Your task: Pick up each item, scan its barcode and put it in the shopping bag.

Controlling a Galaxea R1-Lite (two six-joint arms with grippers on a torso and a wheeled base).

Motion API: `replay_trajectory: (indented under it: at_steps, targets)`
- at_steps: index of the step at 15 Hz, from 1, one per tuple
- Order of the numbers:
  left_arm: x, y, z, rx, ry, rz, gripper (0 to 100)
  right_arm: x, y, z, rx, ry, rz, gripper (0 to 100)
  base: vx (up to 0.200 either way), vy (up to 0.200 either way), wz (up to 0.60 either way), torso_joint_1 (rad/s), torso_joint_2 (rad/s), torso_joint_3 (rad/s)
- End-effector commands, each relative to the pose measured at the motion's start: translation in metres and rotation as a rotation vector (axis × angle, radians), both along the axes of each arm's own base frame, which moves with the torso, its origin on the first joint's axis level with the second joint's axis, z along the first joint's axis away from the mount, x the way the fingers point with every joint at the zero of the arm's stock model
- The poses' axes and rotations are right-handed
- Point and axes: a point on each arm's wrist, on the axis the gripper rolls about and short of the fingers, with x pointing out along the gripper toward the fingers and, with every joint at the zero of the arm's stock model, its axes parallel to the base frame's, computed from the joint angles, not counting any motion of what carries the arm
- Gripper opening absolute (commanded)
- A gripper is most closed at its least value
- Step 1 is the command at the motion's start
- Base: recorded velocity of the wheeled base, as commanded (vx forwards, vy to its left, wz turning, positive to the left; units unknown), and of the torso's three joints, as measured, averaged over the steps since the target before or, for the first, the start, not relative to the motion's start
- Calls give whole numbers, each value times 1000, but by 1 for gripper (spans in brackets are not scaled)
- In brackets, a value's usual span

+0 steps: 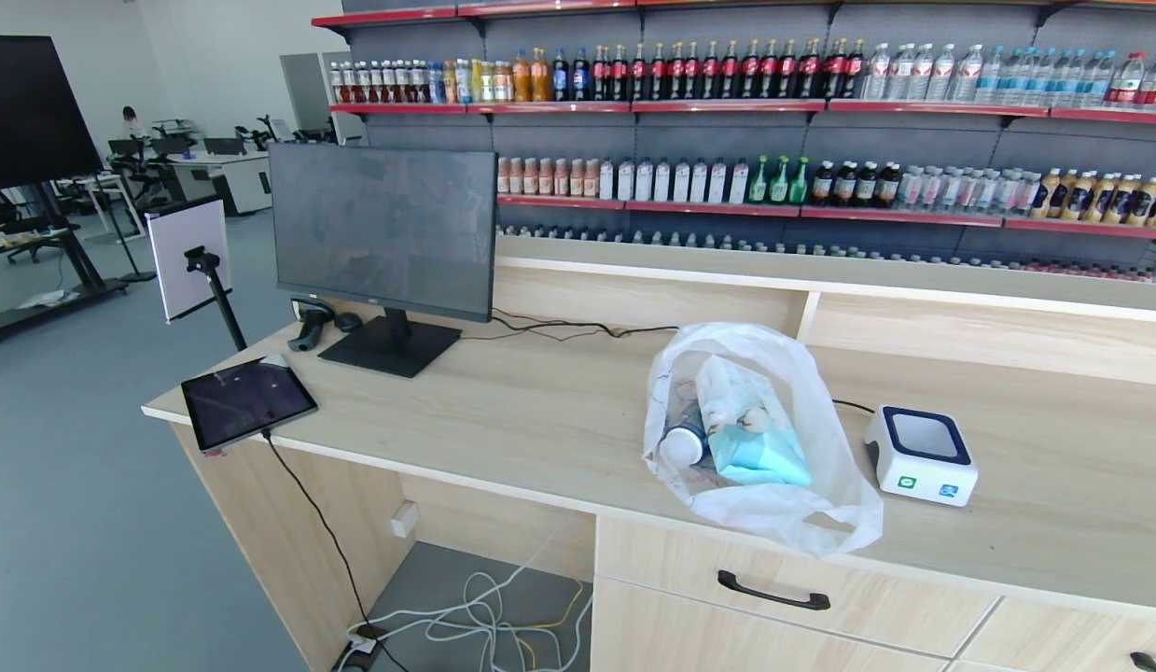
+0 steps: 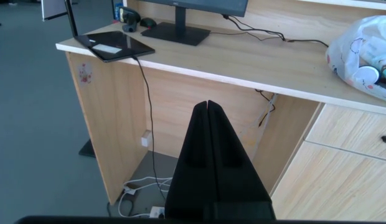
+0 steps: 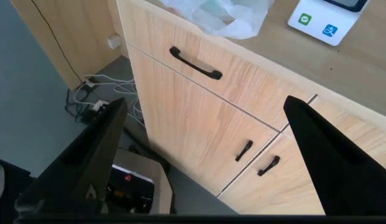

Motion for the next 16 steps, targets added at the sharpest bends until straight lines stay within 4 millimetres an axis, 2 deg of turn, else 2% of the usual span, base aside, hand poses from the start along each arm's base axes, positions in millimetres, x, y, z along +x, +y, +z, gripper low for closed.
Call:
replay_trajectory:
  at_steps: [1, 2, 4, 7, 11, 16]
  targets:
    - [0, 0, 0, 0, 0, 1, 0, 2, 0, -1, -15, 28, -205, 100, 0, 0, 0, 0, 0, 0]
    - [0, 0, 0, 0, 0, 1, 0, 3, 0, 0, -3, 49, -284, 100, 0, 0, 0, 0, 0, 0]
    - [0, 0, 0, -2, 0, 1, 0, -4, 0, 0, 10, -30, -351, 100, 0, 0, 0, 0, 0, 0]
    - [0, 0, 0, -2, 0, 1, 0, -21, 0, -2, 8, -241, -357, 100, 0, 0, 0, 0, 0, 0]
    - [0, 0, 0, -2, 0, 1, 0, -27, 0, 1, 37, -371, -324, 100, 0, 0, 0, 0, 0, 0]
    - [0, 0, 0, -2, 0, 1, 0, -27, 0, -6, 93, -296, -331, 100, 0, 0, 0, 0, 0, 0]
